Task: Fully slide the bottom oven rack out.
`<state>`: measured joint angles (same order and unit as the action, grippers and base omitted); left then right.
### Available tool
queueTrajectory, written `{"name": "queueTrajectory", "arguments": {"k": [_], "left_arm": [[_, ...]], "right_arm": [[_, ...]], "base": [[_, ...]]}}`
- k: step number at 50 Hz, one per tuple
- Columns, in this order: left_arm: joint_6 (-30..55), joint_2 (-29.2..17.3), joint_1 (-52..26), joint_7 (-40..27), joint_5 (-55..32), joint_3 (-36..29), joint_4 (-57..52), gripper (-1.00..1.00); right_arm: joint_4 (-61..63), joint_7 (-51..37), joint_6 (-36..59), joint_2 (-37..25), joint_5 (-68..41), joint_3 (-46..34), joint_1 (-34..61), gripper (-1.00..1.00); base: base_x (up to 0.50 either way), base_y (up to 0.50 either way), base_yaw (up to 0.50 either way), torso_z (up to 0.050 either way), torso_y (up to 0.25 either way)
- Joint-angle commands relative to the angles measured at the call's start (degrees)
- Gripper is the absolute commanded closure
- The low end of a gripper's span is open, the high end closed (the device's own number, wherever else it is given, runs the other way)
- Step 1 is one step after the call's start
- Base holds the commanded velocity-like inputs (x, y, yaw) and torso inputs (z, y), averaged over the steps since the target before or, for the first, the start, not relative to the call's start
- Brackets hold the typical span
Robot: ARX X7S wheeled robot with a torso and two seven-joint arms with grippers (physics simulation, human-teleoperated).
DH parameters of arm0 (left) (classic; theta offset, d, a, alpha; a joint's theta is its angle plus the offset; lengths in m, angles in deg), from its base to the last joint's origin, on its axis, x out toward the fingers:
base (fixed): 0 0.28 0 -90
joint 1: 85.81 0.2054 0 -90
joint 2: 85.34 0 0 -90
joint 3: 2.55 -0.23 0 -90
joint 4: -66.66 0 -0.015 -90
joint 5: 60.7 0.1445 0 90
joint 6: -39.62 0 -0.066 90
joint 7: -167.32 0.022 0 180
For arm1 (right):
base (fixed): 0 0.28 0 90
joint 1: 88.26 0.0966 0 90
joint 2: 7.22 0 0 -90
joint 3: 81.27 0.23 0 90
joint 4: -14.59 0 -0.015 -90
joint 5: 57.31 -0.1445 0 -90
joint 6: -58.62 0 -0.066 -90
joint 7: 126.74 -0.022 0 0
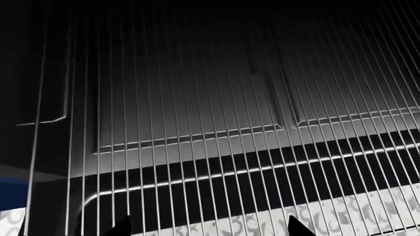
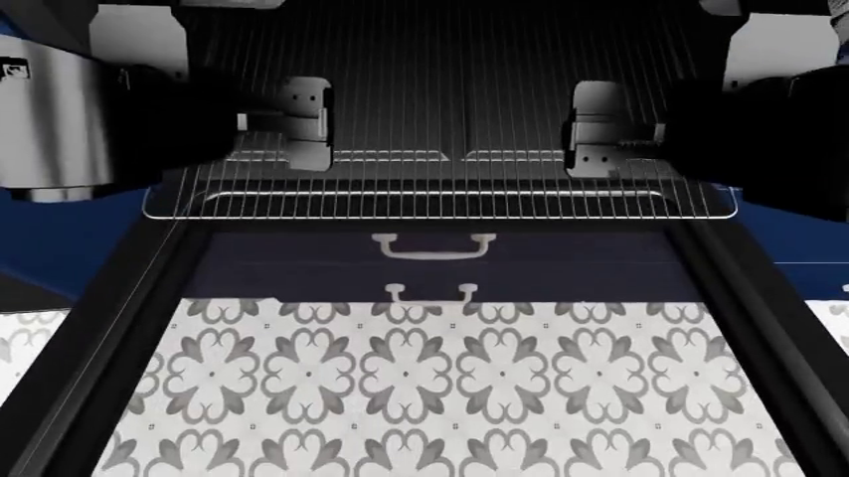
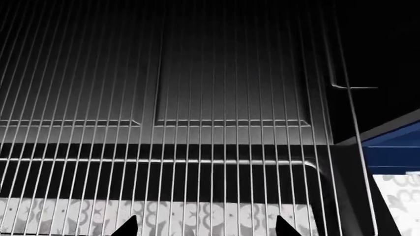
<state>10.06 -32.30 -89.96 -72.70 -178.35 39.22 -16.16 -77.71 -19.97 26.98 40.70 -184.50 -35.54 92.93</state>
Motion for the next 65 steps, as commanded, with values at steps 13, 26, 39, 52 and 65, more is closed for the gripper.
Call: {"name": "queueTrajectory", "arguments": {"k": [13,26,39,52,65], "left_arm": [[2.54,5.97,1.51,5.98,4.91,-5.44,12.76,-1.0],[3.22,8.95,0.67,9.96,8.59,-7.97,19.59,-1.0],[0.74,10.72,0.92,14.28,12.92,-9.01,22.88,-1.0],[-0.81,8.95,5.9,12.92,12.22,-9.15,20.18,-1.0],[-1.7,7.27,12.01,10.2,9.73,-9.46,16.69,-1.0]], "right_arm": [[-12.9,10.42,4.64,4.67,10.47,-4.5,1.73,-1.0],[-18.63,14.24,5.75,7.3,13.99,-7.34,0.82,-1.0],[-21.65,17.93,5.2,8.74,17.49,-9.2,-1.02,-1.0],[-19.08,16.4,4.5,7.89,16.49,-10.3,-6.03,-1.0],[-15.94,15.1,2.43,6.25,14.94,-10.44,-11.79,-1.0]], "base": [[0.0,0.0,0.0,0.0,0.0],[0.0,0.0,0.0,0.0,0.0],[0.0,0.0,0.0,0.0,0.0],[0.0,0.0,0.0,0.0,-0.003],[0.0,0.0,0.0,0.0,-0.016]]}}
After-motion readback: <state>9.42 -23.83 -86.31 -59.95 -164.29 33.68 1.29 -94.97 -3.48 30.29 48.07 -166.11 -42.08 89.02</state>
